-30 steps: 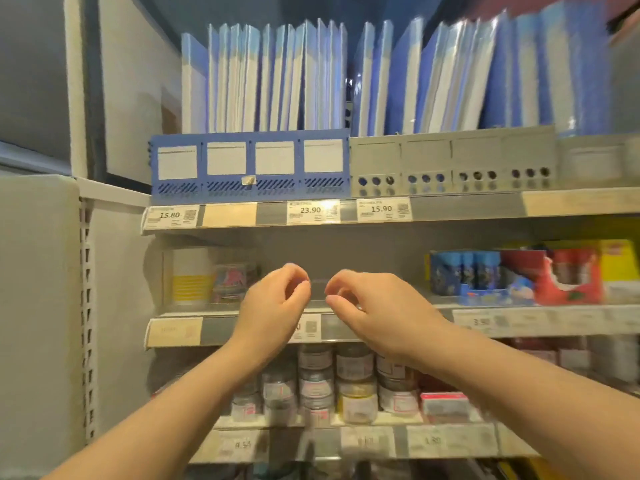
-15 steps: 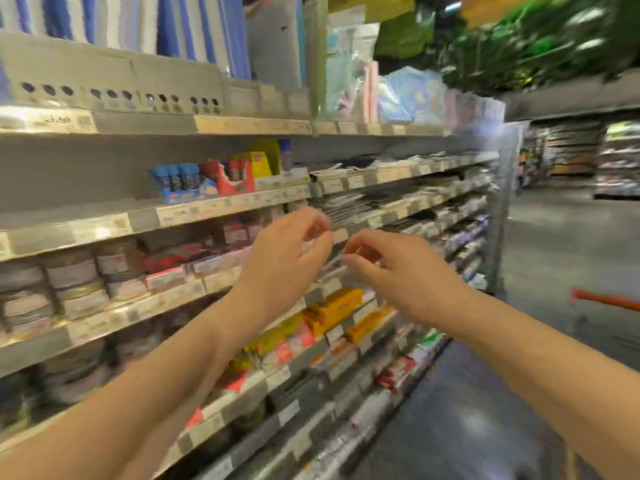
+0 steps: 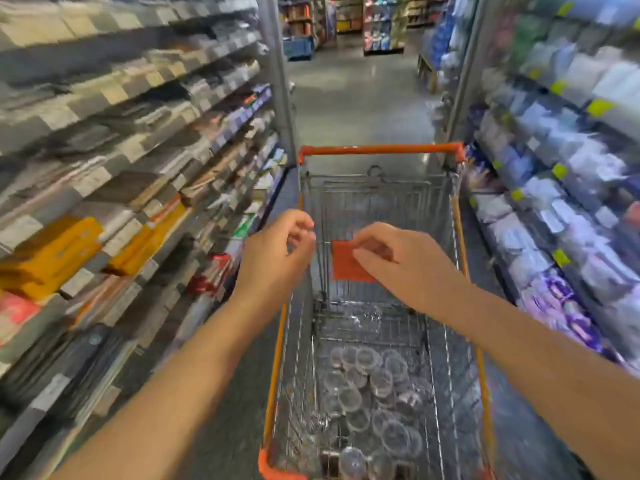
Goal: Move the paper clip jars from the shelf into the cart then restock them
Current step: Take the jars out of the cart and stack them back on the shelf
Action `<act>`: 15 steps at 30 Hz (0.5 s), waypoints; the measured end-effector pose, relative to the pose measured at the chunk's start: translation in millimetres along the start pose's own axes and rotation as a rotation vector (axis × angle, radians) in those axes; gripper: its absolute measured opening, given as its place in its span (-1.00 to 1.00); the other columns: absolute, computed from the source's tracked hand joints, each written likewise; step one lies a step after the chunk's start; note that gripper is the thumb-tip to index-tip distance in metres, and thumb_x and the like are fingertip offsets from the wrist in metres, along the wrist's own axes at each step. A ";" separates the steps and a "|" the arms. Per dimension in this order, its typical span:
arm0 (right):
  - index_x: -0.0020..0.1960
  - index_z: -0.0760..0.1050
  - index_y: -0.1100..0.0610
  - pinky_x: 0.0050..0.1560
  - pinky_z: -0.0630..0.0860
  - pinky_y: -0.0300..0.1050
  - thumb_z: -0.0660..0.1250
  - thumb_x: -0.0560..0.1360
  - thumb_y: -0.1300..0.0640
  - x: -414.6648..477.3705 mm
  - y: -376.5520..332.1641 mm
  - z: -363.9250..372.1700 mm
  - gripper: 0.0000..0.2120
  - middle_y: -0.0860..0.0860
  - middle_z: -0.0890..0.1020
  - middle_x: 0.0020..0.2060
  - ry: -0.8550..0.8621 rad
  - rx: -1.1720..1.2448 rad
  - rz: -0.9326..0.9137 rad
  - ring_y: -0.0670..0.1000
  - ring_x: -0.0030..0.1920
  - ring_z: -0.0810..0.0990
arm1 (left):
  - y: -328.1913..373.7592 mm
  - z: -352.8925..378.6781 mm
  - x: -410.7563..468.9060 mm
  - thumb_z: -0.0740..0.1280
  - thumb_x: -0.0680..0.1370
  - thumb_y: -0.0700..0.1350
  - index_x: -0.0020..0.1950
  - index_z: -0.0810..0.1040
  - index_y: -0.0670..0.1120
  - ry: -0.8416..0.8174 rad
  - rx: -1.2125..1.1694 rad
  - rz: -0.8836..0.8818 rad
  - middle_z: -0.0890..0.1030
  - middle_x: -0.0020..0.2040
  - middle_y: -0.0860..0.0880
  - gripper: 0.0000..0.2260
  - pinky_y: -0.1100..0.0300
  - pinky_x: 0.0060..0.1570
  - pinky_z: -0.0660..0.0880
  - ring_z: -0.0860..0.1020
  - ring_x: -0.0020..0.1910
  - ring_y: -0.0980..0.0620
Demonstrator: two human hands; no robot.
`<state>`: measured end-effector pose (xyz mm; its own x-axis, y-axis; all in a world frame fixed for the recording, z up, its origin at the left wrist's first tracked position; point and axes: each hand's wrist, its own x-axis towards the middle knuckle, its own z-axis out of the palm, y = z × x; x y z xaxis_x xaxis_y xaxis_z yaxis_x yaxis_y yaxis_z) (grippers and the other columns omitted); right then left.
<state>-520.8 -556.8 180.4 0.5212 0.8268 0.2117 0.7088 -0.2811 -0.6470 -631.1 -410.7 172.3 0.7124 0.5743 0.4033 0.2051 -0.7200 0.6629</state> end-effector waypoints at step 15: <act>0.23 0.47 0.10 0.02 0.42 -0.14 0.23 0.57 0.03 -30.1 190.2 141.5 -0.73 0.01 0.60 0.01 -0.198 0.087 0.655 0.01 -0.01 0.52 | -135.4 216.4 -45.0 0.26 0.55 -0.15 0.12 0.49 -0.11 -0.472 -0.001 -0.352 0.54 -0.18 0.01 -0.83 0.22 -0.27 0.29 0.44 -0.27 0.06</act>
<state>-469.0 -566.2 -52.7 0.7263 0.5756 -0.3757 0.2322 -0.7200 -0.6540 -545.8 -423.3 -72.1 0.8235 0.5426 -0.1656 0.4828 -0.5170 0.7068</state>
